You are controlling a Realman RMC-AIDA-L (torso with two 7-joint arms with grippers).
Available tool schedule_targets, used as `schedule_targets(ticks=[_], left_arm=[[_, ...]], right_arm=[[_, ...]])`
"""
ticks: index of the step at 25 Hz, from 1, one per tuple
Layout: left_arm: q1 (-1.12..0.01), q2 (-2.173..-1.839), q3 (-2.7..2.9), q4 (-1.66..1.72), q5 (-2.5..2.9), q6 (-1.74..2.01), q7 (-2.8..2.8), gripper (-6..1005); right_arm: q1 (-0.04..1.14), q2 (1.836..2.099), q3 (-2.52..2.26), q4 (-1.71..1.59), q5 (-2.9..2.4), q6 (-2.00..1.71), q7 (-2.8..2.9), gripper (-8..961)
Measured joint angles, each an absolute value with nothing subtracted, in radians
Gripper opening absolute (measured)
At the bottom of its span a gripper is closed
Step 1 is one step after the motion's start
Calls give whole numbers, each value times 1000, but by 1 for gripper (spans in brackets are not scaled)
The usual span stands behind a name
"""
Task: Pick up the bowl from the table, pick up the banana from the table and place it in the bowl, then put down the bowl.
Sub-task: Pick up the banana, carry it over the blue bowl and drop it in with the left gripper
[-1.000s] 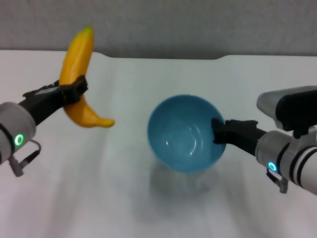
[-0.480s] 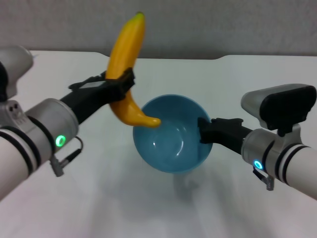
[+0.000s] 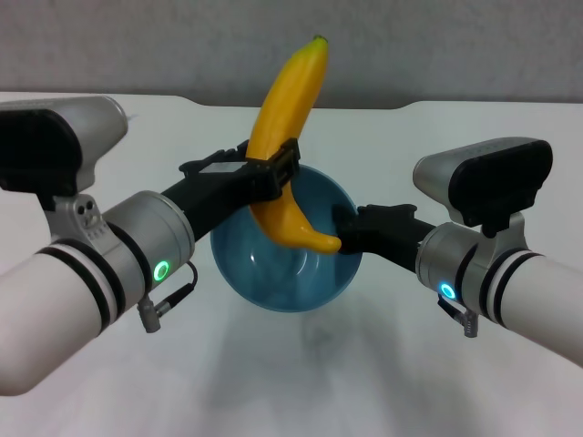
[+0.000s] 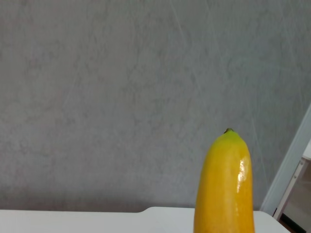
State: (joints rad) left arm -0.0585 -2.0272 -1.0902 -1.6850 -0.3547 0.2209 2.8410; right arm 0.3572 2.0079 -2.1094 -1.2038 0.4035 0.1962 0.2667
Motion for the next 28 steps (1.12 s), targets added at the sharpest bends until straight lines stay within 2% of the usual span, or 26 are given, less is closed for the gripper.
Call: schedule_targets(ticks=[16, 28], left_arm=[[-90, -2026, -1056, -1602, -341, 161, 2841, 629], [-66, -2027, -1041, -1597, -284, 86, 2841, 670]], right_arm=[[354, 2006, -2114, -1226, 403, 196, 267, 99], [349, 2006, -2114, -1227, 403, 201, 267, 104]])
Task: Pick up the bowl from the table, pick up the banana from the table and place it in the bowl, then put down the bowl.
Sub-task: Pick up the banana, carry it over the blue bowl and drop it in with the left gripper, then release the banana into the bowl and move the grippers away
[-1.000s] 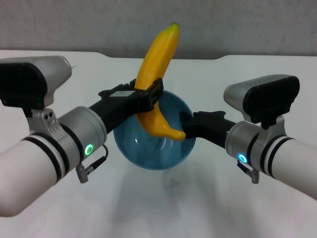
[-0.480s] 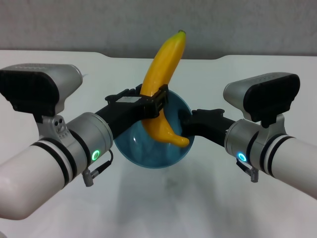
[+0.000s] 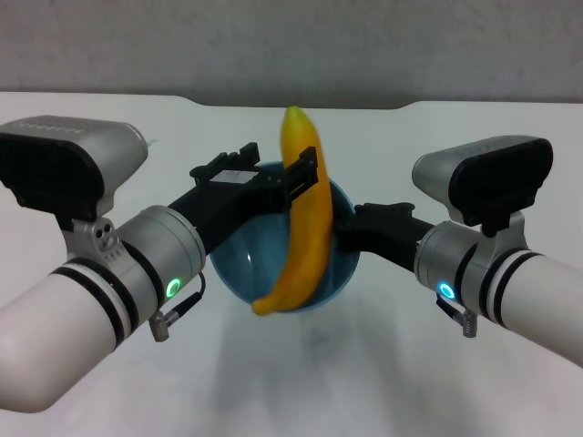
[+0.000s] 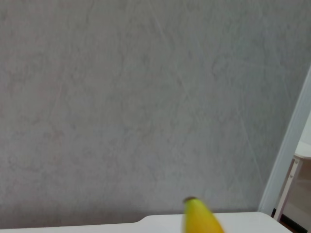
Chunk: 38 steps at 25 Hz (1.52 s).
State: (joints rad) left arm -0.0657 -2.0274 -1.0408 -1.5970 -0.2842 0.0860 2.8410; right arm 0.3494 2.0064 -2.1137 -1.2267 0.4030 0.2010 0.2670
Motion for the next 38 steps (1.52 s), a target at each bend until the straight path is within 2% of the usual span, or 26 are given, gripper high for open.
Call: schedule_targets(ticks=[10, 16, 24, 27, 32, 38], left_arm=[[2, -2029, -1075, -1642, -137, 88, 2841, 872], [65, -2031, -1207, -1646, -110, 127, 2841, 871], [82, -2032, -1331, -1600, -110, 232, 2836, 868], [87, -2033, -1347, -1588, -110, 234, 2835, 869], [90, -2034, -1360, -1567, -110, 234, 2835, 869], [87, -2033, -1375, -1543, -111, 235, 2832, 869]], right_arm=[[348, 2004, -2095, -1229, 403, 272, 267, 109], [418, 2003, -2034, -1244, 426, 467, 242, 112], [465, 2005, -1824, -1242, 627, 582, 41, 115], [471, 2004, -1786, -1207, 700, 600, -16, 117], [562, 2005, -1764, -1070, 763, 655, -68, 119], [609, 2006, -1755, -978, 779, 677, -73, 122]])
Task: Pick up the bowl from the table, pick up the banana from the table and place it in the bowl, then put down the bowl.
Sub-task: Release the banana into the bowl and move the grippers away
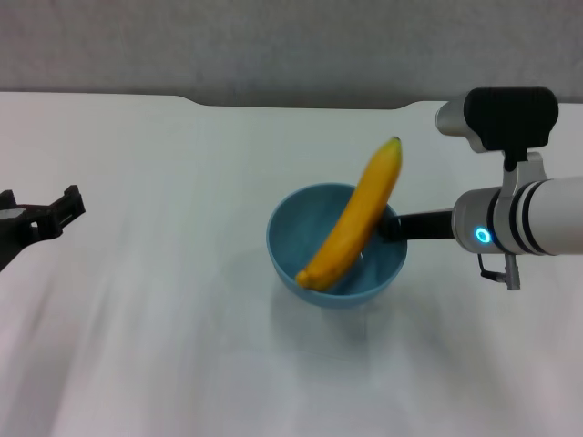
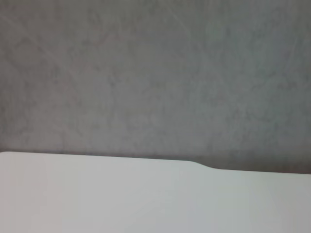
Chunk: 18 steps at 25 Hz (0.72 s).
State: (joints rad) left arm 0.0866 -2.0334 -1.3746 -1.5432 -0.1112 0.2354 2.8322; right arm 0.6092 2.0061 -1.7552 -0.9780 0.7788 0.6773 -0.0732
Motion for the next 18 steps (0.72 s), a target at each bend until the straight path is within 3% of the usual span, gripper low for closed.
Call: schedule_targets(ticks=[18], left_arm=[[86, -2034, -1390, -1525, -122, 231, 2822, 871]], right_arm=[[573, 2013, -1814, -901, 804, 650, -83, 130]])
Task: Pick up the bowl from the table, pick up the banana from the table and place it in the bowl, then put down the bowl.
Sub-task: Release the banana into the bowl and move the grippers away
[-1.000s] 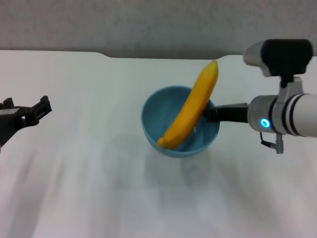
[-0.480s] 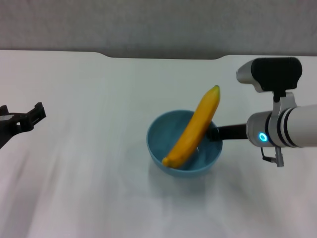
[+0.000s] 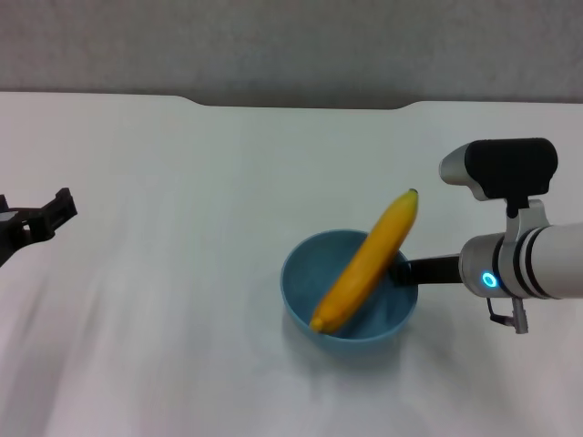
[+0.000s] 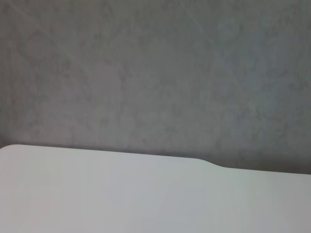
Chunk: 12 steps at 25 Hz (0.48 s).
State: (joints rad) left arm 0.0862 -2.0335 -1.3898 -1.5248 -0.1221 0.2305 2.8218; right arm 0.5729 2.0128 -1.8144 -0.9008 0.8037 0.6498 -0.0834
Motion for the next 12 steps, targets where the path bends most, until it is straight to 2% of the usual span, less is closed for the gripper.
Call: schedule_targets(ticks=[12], left_arm=[[87, -2034, -1386, -1525, -123, 224, 2821, 872]], right_arm=[[573, 2014, -1819, -879, 804, 628, -82, 135]])
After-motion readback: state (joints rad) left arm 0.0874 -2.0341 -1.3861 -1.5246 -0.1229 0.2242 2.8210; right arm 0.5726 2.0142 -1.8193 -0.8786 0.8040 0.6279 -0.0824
